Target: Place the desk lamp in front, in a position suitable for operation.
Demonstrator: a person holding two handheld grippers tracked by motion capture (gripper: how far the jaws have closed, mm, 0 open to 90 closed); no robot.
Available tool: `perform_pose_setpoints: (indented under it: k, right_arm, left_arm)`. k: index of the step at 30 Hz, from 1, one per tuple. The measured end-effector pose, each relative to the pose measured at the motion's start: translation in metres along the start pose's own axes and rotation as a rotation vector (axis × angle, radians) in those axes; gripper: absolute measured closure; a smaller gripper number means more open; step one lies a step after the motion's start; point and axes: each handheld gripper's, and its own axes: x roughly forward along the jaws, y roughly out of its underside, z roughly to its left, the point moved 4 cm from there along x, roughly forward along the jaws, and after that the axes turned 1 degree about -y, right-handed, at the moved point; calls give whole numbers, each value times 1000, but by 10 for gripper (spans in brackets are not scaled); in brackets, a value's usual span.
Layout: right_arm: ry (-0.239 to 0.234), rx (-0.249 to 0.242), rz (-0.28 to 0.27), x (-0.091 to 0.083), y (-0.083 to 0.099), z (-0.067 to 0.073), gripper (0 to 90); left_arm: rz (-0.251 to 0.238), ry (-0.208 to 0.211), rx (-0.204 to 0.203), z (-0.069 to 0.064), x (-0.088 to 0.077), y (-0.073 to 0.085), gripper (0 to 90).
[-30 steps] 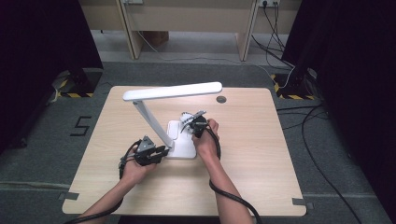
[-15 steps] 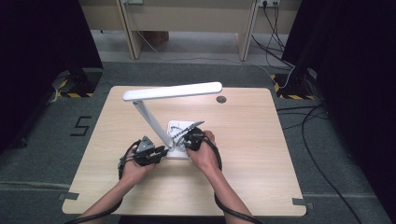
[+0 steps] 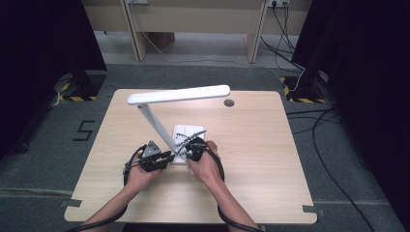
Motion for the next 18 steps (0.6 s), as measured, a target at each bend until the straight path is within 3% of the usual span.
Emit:
perform_pose_setpoints:
  k: [11,14,18]
  right_arm:
    - [107,41,63,-20,19,-33,780]
    - [76,33,50,-28,20,-30,780]
    - [0,1,39,-30,16,-8,779]
  left_arm:
    - [4,4,2,0,-1,0,716]
    - [4,5,2,0,-1,0,716]
    - [4,4,0,0,-3,1,714]
